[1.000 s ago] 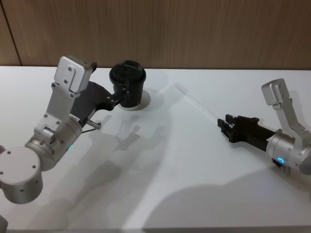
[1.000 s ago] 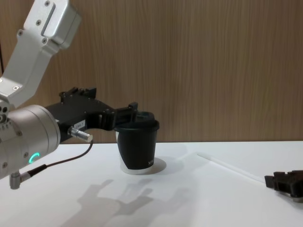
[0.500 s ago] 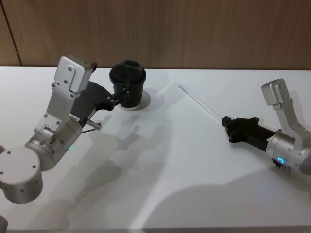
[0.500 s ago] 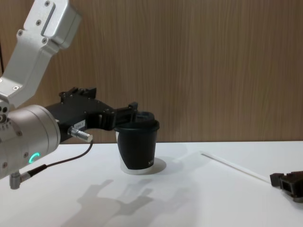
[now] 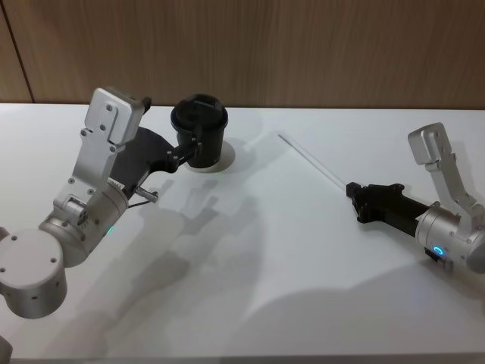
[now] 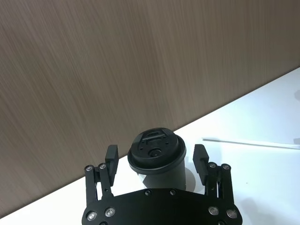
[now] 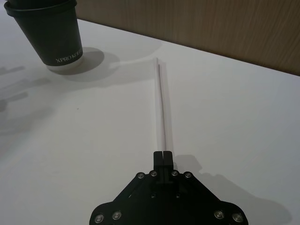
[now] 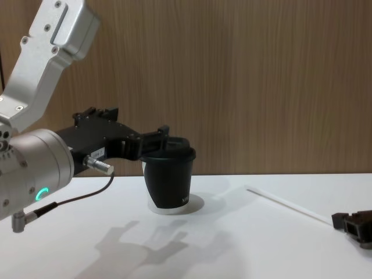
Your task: Pick up the straw with one hand, pass it to the other hand, and insert it into the cup.
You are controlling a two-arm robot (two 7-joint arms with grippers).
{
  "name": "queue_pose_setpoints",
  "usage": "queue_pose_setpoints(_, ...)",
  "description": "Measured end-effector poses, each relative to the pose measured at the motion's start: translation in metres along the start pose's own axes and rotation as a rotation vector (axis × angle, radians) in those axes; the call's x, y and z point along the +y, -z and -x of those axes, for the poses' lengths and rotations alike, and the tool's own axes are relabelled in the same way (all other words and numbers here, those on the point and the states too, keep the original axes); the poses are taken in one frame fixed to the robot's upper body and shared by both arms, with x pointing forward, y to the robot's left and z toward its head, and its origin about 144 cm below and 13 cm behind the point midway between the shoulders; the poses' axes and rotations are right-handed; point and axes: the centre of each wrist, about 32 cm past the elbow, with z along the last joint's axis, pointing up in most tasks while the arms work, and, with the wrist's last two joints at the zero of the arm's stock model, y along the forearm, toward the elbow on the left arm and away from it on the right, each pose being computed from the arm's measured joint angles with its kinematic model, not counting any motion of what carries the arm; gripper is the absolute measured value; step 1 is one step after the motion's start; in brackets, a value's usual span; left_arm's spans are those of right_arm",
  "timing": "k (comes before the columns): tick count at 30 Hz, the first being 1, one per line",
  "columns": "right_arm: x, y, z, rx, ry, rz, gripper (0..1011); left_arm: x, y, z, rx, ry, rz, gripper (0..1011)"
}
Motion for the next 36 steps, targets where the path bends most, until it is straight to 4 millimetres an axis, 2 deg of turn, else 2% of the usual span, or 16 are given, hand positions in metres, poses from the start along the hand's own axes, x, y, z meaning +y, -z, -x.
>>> queue_pose_setpoints(19,-0.010,0.002,0.003,-0.014,0.022,-0.050,3,0.000,0.000,0.000,0.000,0.000,0.000,1000)
queue_pose_setpoints(36,-0.035,-0.004,0.011,-0.083,0.003,-0.251,3,0.000,0.000,0.000,0.000,0.000,0.000,1000)
